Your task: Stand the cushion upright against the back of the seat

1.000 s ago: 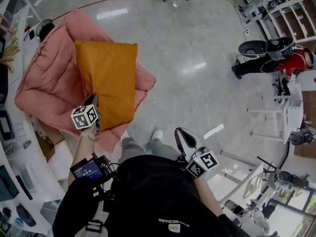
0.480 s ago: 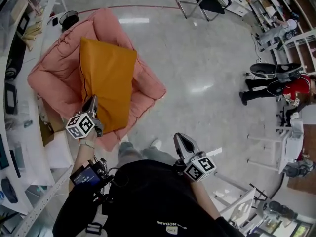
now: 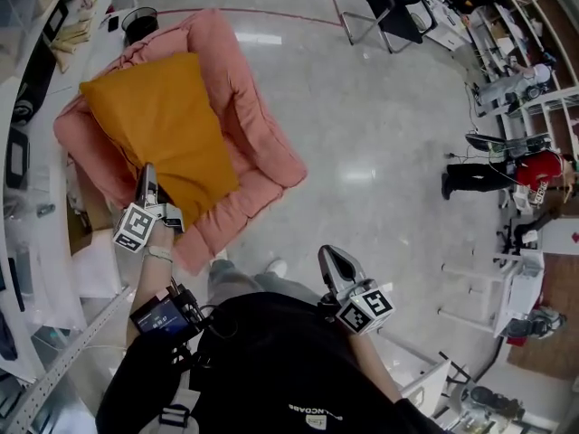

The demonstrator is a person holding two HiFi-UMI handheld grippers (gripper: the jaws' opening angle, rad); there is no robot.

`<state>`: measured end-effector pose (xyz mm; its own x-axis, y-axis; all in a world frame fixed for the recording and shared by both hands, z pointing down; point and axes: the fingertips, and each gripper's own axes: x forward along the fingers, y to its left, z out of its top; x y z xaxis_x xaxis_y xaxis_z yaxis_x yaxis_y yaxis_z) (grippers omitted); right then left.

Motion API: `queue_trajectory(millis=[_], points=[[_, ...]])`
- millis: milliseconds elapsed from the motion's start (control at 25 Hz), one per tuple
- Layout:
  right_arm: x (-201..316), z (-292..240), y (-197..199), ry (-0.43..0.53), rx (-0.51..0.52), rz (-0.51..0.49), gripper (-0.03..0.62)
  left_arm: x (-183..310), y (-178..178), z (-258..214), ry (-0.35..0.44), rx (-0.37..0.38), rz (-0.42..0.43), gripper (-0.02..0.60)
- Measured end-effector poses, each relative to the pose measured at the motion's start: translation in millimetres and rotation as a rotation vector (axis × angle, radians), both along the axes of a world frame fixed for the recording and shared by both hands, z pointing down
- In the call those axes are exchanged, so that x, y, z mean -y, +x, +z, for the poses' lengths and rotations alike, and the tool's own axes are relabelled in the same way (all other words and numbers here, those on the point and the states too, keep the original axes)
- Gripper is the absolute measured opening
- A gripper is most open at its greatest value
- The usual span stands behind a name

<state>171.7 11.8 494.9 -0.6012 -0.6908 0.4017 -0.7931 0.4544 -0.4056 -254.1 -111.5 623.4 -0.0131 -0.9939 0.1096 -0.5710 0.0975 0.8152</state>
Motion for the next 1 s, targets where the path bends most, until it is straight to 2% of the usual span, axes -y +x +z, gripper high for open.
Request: queue_trajectory(millis=[200, 320, 400, 560, 680, 800, 880, 1000], points=[[4, 2, 0, 0.005, -0.036, -0.004, 0.006, -9, -23, 56, -0.078, -0.050, -0.069, 0.021], [7, 3, 6, -0.004, -0.038, 0.018, 0.006, -7, -25, 64, -0.074, -0.085, -0.081, 0.023], [9, 4, 9, -0.014, -0.033, 0.033, 0.006, -5, -24, 68, -0.095, -0.080, -0.075, 0.032], [19, 6, -7, -0.026, -0.005, 0.026, 0.008, -8, -19, 68, -0.162, -0.020, -0.033, 0.066], [35, 4, -37, -0.023, 0.042, -0.001, 0.008, -12, -13, 57, -0.178, 0.043, 0.038, 0.127], [47, 4, -62, -0.017, 0.037, -0.065, 0.008, -19, -2, 46, -0.203, 0.116, 0.129, 0.174], [56, 2, -79, -0.008, 0.045, -0.107, 0.008, -25, 4, 41, -0.223, 0.154, 0.179, 0.183], [75, -1, -102, 0.004, 0.058, -0.179, 0.008, -36, 1, 31, -0.239, 0.201, 0.197, 0.189]])
